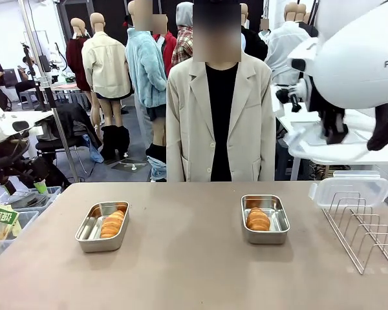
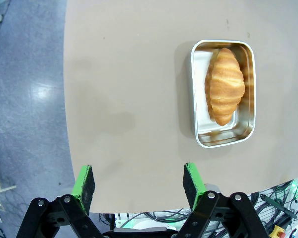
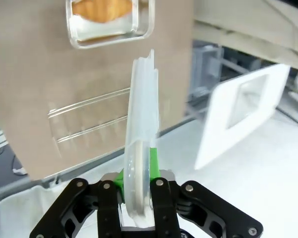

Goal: Place the bread in airtight containers.
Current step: Release when the human grabs the Airtight Container lid.

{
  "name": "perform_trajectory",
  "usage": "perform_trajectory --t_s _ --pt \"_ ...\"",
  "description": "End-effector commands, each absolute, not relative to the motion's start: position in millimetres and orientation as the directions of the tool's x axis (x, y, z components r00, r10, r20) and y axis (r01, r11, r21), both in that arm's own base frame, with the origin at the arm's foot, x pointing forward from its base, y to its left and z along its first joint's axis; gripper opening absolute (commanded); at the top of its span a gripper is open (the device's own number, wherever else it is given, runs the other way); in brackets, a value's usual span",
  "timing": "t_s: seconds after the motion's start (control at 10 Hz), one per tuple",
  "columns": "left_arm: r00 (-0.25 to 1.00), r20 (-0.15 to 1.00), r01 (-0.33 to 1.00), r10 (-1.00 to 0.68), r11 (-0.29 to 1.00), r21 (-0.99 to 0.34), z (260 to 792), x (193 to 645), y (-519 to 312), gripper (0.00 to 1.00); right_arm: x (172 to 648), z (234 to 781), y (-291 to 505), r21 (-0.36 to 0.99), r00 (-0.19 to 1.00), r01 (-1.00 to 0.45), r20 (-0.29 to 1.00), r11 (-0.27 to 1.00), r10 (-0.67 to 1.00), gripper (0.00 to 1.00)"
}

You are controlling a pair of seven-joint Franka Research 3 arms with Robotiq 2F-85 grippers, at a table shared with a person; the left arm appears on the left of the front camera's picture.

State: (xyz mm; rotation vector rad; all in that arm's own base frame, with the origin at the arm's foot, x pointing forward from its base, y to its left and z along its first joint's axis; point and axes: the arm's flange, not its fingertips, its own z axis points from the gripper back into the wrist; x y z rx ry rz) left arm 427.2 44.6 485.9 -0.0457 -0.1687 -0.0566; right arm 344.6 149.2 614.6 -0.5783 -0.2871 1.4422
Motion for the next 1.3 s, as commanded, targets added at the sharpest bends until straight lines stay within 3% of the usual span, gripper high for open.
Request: perform_trajectory --t_s 0.0,0.1,0.4,0.6,1.2 --pt "0.983 0.177 0.048 -0.040 0.998 -0.042 486.4 427.8 44.6 0.92 380.3 611.3 165.5 -0.641 0.027 -0.762 -0.173 -0.091 0.985 0.00" --pt "0.983 0.177 0.048 -0.040 0.998 -0.042 486.4 427.8 44.6 0.92 397.0 616.8 176.9 -0.639 -0.061 -0.748 -0.204 -0.180 0.977 0.00" --pt "0.983 0.177 0.048 -0.040 0.998 -0.042 486.4 427.8 44.6 0.92 444.5 609.3 199.6 -0.585 -0.153 -0.778 -0.181 -0.231 0.972 0.00" --pt "0.983 0.177 0.048 -0.040 0.998 -0.042 486.4 427.8 44.6 0.92 467.2 600.3 206.4 -0.553 -0.145 -0.807 -0.156 -0.208 0.977 0.00" --pt "0.983 0.177 0.048 -0.040 0.998 -0.042 486.4 427.8 44.6 0.92 477.2 592.8 207.2 -0.538 -0.150 -0.819 -0.133 -0.198 0.980 0.00"
